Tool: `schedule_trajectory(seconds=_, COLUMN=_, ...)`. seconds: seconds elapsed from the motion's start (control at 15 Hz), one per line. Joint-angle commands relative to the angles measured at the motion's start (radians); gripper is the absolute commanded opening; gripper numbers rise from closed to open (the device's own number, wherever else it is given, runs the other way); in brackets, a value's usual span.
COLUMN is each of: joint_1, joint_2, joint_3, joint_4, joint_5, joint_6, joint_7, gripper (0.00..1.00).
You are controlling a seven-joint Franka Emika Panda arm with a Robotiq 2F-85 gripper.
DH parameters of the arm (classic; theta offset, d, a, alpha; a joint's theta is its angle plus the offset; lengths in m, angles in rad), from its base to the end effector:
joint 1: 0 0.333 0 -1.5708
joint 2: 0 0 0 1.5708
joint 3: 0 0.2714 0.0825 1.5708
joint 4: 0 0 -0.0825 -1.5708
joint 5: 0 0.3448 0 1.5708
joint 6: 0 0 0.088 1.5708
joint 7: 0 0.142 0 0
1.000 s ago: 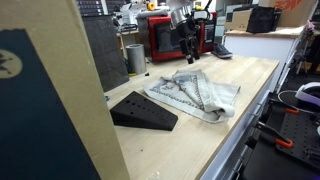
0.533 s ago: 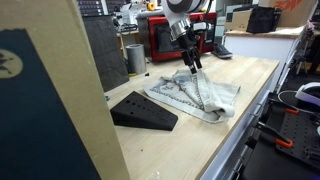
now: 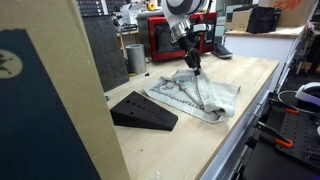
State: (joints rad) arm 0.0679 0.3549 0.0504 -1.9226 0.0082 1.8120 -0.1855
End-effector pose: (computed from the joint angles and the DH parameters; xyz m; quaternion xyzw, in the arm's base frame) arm 0.4988 0.0604 0.2315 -0.9620 -0.1459 0.2299 0.0203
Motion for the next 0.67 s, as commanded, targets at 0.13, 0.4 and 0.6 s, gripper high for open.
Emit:
schedule_trajectory(seconds=0.13, joint_1=-0.009, joint_2=0.002, joint_3=-0.008, joint_4=0.041, joint_5=-0.068, joint_6=-0.049, joint_7=0.023, gripper=0.46)
schedule_trajectory(seconds=0.4, joint_1=-0.005, joint_2=0.001, joint_3=-0.008, joint_4=0.037, joint_5=-0.110, joint_6=-0.051, joint_7=0.021, gripper=0.10)
schedule_trajectory(seconds=0.6, joint_1=-0.002, joint_2=-0.001, joint_3=-0.002, joint_4=0.031, joint_5=-0.124, joint_6=-0.058, joint_7=0.022, gripper=0.00)
